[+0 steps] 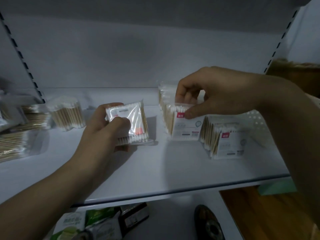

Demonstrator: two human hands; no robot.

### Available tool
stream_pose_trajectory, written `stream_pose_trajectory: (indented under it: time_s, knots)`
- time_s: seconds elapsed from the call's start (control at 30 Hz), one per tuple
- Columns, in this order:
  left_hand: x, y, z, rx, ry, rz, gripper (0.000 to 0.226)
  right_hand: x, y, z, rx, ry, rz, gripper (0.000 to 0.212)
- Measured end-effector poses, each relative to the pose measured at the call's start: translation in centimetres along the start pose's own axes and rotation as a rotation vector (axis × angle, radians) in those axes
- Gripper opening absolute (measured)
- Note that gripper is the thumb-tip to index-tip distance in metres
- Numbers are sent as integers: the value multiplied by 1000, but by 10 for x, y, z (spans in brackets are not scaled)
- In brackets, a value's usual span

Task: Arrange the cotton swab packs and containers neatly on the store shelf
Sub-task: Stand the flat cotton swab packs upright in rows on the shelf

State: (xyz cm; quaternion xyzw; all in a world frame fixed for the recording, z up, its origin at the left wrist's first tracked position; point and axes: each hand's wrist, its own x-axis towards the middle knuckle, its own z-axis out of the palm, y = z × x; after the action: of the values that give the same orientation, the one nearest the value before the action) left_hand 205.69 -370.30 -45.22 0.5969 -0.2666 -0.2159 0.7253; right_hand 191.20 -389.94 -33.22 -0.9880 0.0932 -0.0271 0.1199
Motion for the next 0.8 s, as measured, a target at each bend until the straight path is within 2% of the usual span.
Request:
stream_pose_trajectory:
  time_s: [0.17, 0.53, 0.63, 0.73, 0.8]
  knots:
    - [-2, 0, 1, 10, -35, 6, 30, 6, 0, 13, -115, 69, -38, 27]
    - [-3, 3, 0, 2, -53, 26, 22, 9, 7, 19, -229, 47, -9, 45]
    - [-5, 6, 1, -57, -58, 43, 15, 6, 2, 14, -144, 164, -83, 47]
    - [-6, 14, 1, -115, -87, 65, 21, 0, -11, 10, -11, 265, -234, 38]
    - [-8, 20, 3, -202, -108, 57, 27, -3, -20, 10, 46, 260, -309, 43]
